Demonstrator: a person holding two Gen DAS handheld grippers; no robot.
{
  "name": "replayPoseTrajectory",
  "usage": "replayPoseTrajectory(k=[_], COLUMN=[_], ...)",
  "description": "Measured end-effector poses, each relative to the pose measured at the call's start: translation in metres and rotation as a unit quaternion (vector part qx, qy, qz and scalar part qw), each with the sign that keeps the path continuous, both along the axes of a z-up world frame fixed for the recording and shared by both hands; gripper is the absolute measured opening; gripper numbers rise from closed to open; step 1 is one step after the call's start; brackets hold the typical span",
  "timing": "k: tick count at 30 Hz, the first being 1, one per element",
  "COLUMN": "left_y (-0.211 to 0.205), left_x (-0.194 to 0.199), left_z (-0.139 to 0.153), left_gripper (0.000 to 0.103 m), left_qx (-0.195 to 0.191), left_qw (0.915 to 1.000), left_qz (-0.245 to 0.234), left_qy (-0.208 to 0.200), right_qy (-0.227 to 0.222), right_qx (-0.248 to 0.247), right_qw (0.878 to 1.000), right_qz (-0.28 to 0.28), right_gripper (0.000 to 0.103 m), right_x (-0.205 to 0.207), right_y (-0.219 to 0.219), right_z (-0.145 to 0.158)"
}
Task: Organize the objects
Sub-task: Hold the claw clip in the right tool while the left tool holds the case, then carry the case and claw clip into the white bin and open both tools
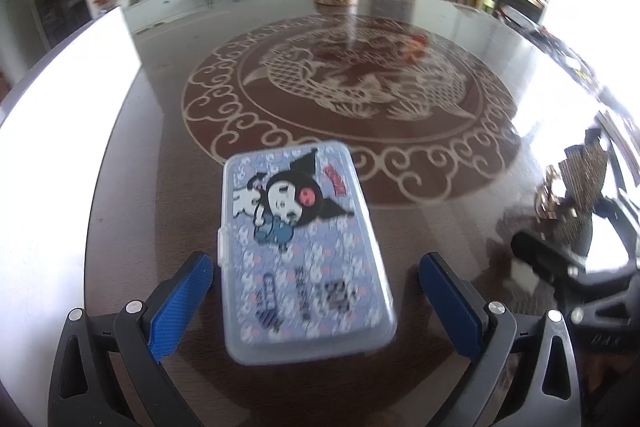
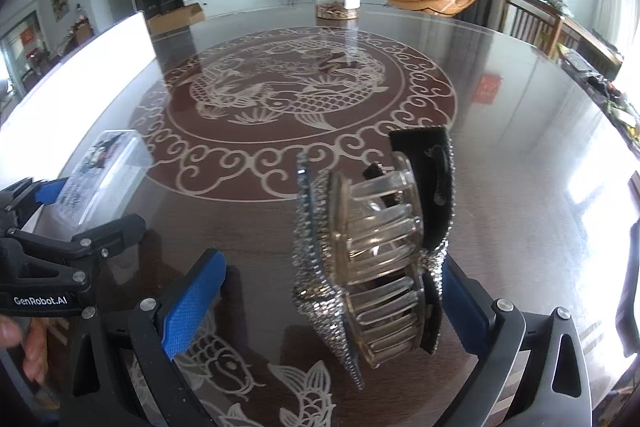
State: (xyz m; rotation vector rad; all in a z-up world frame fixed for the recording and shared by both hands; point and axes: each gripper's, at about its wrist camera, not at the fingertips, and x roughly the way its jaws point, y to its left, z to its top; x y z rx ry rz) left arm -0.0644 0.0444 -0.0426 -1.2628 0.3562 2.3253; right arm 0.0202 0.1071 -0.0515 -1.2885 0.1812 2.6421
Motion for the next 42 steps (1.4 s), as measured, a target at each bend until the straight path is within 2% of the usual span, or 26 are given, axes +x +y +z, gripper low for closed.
replayPoseTrajectory(k=[4, 8, 13, 16, 18, 19, 20, 21, 23, 25, 30, 36, 40, 42], left_y=[-0.022, -0.035, -0.031, -0.019, -0.009, -0.006, -0.007, -0.009, -0.011, -0.017, -0.038, -0.082, -0.134, -0.167], left_x=[0.009, 0.013, 0.004, -0.007, -0.016, -0.019, -0.021, -0.021, -0.019, -0.015, 0.007, 0.02, 0.024, 0.024], left_z=[0.001, 0.0, 0.002, 0.006, 0.004, 0.004, 0.005, 0.008, 0.013, 0.019, 0.063, 0.131, 0.167, 0.178], left_gripper=[0.103, 0.103, 0.103, 0.103, 0.103, 0.103, 0.082, 0.061, 0.061, 0.061, 0.061, 0.061, 0.061, 0.061], left_qx=[-0.005, -0.001, -0.003, -0.009, -0.03, -0.024, -0.011, 0.0, 0.005, 0.016, 0.08, 0.153, 0.176, 0.161], left_qw=[0.9999, 1.0, 0.9999, 0.9998, 0.9994, 0.9995, 0.9998, 0.9997, 0.9997, 0.9994, 0.996, 0.9862, 0.9795, 0.9786], left_qz=[0.006, 0.004, 0.006, 0.015, 0.02, 0.018, 0.018, 0.023, 0.024, 0.028, 0.032, 0.037, 0.057, 0.078], left_qy=[-0.008, -0.001, -0.015, -0.006, 0.0, 0.0, -0.002, 0.004, 0.009, 0.012, 0.024, 0.053, 0.081, 0.102], right_qy=[0.02, 0.026, 0.006, -0.019, -0.042, -0.048, -0.045, -0.029, -0.022, -0.012, 0.023, 0.079, 0.095, 0.097], right_qx=[-0.052, -0.067, -0.027, -0.035, -0.038, -0.041, -0.047, -0.05, -0.09, -0.083, -0.101, -0.103, -0.102, -0.109], right_qw=[0.998, 0.997, 0.999, 0.998, 0.998, 0.998, 0.998, 0.998, 0.996, 0.996, 0.995, 0.99, 0.985, 0.98], right_qz=[0.017, 0.019, 0.039, 0.041, 0.036, 0.03, 0.021, 0.013, 0.0, -0.008, 0.0, 0.057, 0.104, 0.132], right_gripper=[0.101, 0.101, 0.101, 0.101, 0.099, 0.092, 0.063, 0.052, 0.052, 0.051, 0.051, 0.051, 0.051, 0.051], right_x=[0.013, 0.016, 0.003, -0.004, -0.006, -0.006, -0.003, 0.002, 0.009, 0.017, 0.026, 0.022, 0.014, 0.008], right_y=[0.003, 0.006, 0.003, 0.008, 0.012, 0.014, 0.018, 0.022, 0.032, 0.033, 0.016, -0.046, -0.092, -0.117], right_z=[0.007, 0.012, 0.019, 0.018, 0.013, 0.01, 0.009, 0.012, 0.015, 0.024, 0.059, 0.121, 0.149, 0.158])
